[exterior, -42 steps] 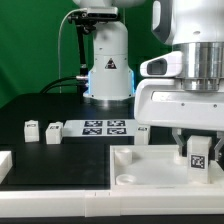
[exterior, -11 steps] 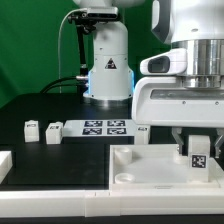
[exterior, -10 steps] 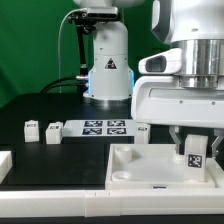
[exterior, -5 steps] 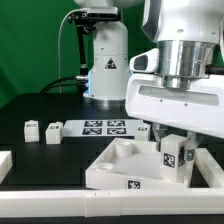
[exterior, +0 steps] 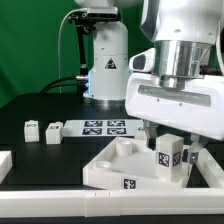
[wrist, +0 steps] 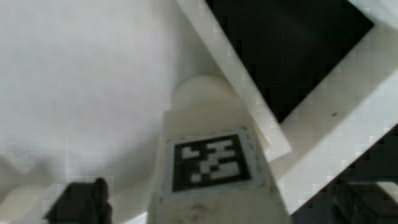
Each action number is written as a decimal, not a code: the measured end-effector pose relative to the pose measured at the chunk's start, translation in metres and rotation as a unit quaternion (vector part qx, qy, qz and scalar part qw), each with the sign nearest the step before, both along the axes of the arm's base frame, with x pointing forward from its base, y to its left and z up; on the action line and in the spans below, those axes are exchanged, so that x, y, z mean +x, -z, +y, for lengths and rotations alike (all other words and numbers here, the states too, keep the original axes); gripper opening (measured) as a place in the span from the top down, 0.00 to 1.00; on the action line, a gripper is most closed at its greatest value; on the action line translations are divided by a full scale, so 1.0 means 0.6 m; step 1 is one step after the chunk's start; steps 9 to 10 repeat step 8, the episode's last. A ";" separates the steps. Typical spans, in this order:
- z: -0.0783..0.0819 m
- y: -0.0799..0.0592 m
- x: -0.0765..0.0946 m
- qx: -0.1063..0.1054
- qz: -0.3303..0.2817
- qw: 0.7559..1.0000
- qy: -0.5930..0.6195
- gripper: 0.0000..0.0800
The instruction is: Assemble one leg
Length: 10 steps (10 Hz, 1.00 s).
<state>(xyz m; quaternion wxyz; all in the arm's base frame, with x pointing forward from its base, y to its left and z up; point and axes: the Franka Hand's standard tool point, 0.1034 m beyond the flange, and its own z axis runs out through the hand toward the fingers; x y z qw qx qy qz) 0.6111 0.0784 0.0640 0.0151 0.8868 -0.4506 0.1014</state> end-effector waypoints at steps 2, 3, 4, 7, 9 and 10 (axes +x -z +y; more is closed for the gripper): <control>0.000 0.000 0.000 0.000 0.000 1.000 0.000 0.19; 0.000 0.000 0.000 0.000 0.000 1.000 0.000 0.19; 0.000 0.000 0.000 0.000 0.000 1.000 0.000 0.19; 0.000 0.000 0.000 0.000 0.000 1.000 0.000 0.19; 0.000 0.000 0.000 0.000 0.000 1.000 0.000 0.19; 0.000 0.000 0.000 0.000 0.000 1.000 0.000 0.19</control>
Offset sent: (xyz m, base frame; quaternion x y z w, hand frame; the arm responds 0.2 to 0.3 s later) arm 0.0000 0.0000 0.0000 0.0000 0.0000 0.0000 1.0000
